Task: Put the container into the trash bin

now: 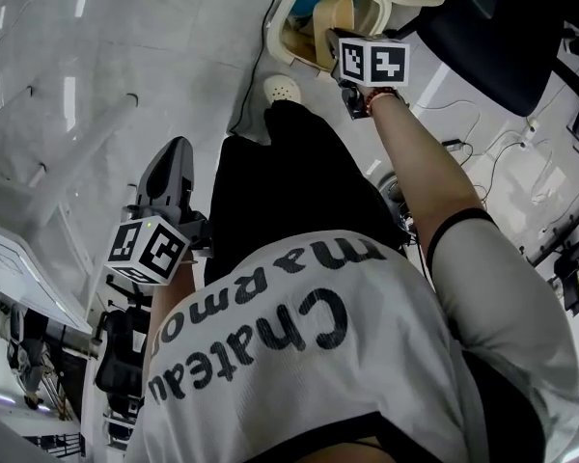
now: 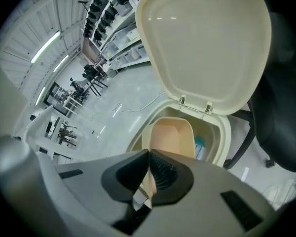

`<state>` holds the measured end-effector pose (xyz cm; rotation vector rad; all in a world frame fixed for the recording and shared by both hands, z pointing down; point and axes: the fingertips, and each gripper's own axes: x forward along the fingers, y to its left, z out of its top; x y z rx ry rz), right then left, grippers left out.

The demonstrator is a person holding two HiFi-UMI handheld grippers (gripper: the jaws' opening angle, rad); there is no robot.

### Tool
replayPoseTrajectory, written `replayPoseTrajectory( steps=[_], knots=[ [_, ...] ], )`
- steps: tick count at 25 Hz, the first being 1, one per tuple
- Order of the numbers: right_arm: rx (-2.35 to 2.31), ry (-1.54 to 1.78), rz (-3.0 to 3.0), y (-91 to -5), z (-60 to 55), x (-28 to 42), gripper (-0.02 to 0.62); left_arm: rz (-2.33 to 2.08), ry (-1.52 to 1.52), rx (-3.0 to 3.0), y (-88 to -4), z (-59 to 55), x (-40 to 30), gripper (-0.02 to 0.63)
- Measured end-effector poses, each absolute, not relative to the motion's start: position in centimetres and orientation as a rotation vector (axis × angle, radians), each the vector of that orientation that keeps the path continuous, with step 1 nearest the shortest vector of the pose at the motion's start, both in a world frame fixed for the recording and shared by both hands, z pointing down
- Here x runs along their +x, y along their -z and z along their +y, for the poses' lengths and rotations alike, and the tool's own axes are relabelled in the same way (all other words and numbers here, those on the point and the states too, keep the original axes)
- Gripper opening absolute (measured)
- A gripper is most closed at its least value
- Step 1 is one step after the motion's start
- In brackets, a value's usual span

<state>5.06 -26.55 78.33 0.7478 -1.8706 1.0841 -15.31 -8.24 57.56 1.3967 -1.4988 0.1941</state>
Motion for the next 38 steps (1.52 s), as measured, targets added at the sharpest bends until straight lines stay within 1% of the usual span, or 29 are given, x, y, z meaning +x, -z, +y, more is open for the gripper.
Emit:
replayPoseTrajectory(
  steps=[8,13,20,28,35,38],
  knots=[
    [0.696,-1.157,-1.825,-81.4,-26.3,4.9,0.034,-1.485,-0.22,1.343,-58.2,-7.3,-14.3,0.025],
    [0.637,-1.13,-1.82,-82.8,-26.0,3.7,0.034,-1.501,-0.223,1.292,-59.0,-6.1,-14.4,0.025],
    [0.597,-1.042,-1.776,-86.2,-26.2,3.6,0.034,-1.492,-0.196,1.317,-60.7,-8.0,-14.1,0.025],
    [0.578,-1.052,-1.795,-89.6,-27.4,2.5,0.034,-1.442,-0.173,1.289,-63.5,-8.7,-12.8,0.025],
    [0.593,-0.989,-1.751,-92.4,-27.9,2.7,0.034,-1.401,-0.245,1.324,-64.1,-8.9,-13.1,0.025],
    [0.627,-1.01,-1.721,-93.5,-28.1,2.5,0.035,-1.41,-0.248,1.318,-64.4,-9.0,-13.9,0.025]
  ],
)
